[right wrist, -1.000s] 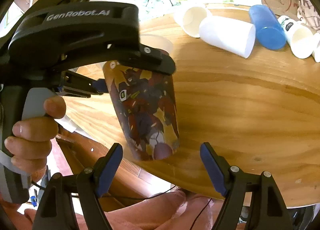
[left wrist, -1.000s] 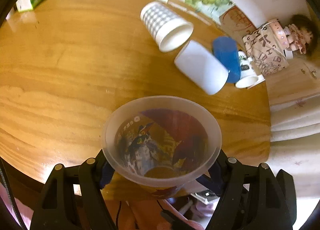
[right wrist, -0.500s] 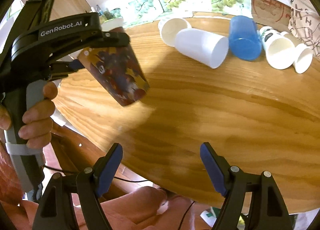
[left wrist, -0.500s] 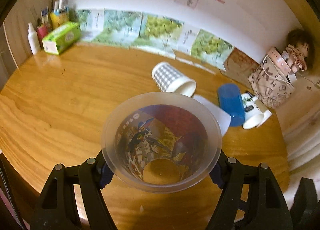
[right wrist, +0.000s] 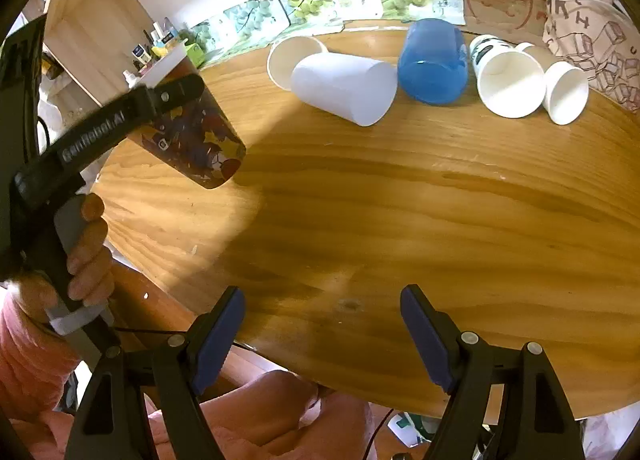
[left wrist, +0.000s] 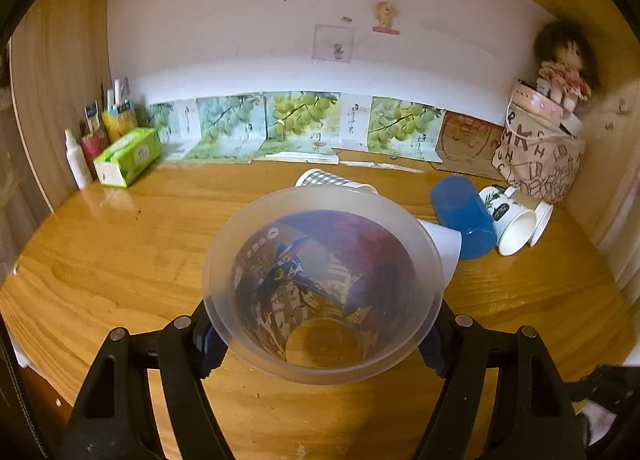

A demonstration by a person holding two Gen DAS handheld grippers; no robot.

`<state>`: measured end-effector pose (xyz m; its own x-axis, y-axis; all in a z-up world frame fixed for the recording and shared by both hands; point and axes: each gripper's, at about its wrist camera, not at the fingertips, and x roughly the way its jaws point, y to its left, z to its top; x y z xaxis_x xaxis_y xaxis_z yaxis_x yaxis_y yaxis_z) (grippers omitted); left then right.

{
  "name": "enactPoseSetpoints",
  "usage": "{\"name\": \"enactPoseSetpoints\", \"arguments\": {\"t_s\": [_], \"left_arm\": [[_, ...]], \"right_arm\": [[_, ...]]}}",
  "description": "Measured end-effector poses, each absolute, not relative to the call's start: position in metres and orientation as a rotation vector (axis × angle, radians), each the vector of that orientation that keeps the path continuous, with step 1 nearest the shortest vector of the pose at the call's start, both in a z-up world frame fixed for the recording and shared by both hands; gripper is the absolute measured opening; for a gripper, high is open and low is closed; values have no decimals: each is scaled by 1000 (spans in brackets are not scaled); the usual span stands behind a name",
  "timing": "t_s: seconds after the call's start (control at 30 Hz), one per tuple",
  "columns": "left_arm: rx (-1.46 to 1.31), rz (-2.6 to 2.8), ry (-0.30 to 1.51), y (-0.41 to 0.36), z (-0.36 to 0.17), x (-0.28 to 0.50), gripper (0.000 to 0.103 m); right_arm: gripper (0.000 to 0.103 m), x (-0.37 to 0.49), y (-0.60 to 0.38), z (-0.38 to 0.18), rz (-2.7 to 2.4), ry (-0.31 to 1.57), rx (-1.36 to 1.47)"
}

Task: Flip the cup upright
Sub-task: 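Carry the brown cup rim up with the left gripper down toward the desk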

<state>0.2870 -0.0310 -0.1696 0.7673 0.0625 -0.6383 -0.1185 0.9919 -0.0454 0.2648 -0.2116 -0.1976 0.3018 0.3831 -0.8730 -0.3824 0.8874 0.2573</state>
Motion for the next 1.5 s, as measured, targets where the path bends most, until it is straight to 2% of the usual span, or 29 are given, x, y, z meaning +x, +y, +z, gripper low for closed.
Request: {"name": "enactPoseSetpoints", "arguments": {"t_s": [0.7, 0.9, 1.03, 1.5], "left_arm": [[-20, 53, 718, -42, -189, 283, 79], [-12, -14, 805, -39, -198, 289, 80], [31, -40, 835, -38, -202, 284, 89], [-43, -56, 1001, 17, -216, 231, 89]], "right_arm": [[80, 264, -215, -206, 489, 1203, -15], [80, 260, -213, -208, 470, 1221, 6], [80, 256, -209, -209, 443, 1232, 30], [82, 227, -183, -223, 235, 1244, 126]]}}
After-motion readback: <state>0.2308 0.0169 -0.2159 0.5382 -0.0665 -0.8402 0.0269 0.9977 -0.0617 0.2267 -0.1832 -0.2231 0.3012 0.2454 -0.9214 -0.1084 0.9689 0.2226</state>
